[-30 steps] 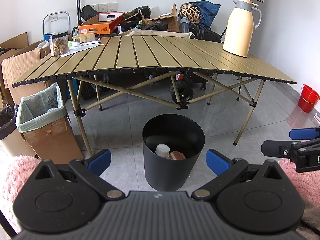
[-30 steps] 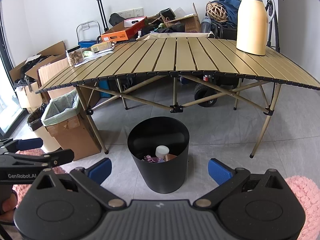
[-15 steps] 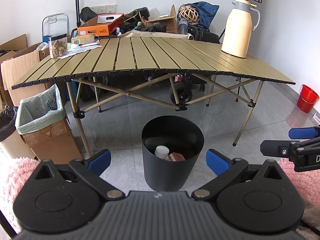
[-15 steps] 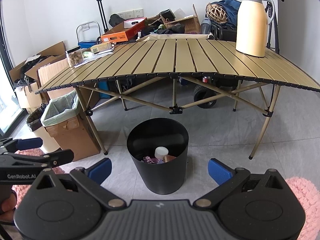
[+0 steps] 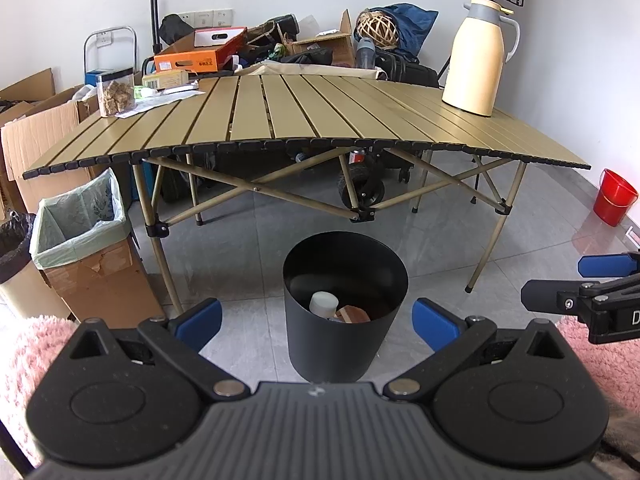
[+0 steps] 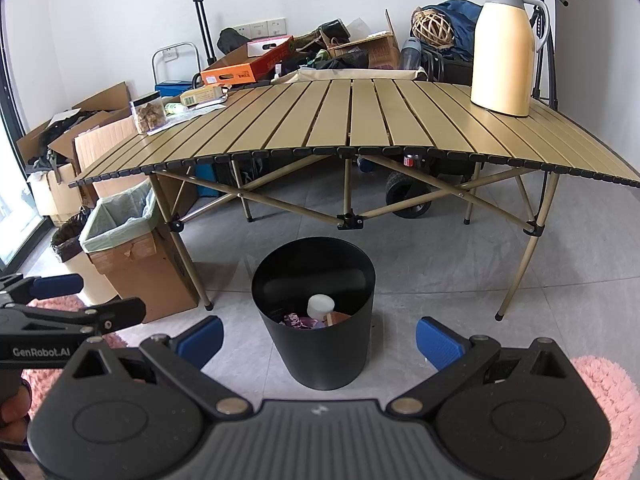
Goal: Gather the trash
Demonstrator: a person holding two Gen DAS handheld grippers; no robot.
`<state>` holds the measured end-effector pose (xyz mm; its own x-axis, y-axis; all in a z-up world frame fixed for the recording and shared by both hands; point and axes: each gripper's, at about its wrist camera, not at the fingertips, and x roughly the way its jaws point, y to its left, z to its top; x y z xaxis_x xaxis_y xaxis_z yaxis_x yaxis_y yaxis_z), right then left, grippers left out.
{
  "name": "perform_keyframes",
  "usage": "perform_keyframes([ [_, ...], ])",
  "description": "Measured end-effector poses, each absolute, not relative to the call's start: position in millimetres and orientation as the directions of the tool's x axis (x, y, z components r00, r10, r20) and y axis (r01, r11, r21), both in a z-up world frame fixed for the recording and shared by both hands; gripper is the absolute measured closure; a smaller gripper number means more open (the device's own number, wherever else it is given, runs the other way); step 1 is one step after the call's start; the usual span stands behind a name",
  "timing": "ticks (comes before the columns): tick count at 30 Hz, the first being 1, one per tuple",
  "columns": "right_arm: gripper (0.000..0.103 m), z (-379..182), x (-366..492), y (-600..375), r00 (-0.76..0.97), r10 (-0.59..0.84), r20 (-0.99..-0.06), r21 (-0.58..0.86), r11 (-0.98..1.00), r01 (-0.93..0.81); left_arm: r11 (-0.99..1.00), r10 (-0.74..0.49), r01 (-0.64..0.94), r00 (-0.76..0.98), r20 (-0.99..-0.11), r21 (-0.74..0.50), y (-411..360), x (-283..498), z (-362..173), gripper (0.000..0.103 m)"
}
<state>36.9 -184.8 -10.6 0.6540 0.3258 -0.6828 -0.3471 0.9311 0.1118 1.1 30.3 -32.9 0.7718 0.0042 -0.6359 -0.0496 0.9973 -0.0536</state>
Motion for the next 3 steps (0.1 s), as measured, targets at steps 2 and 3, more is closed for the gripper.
perform_keyframes([
  [2,0.000,-10.8,36.7,-184.6,0.654,0.326,-0.683,0.112,0.931,-0.348,0.997,-0.003,-0.046,0.772,-0.635,-0.061,30.8,0.5,-33.3,0.000],
  [3,0.000,-10.6,37.5,-185.0,0.653,0.326,-0.683,0.112,0.931,-0.348,0.997,-0.002,-0.046,0.773,-0.634,-0.059,30.7,0.4,-33.0,0.000],
])
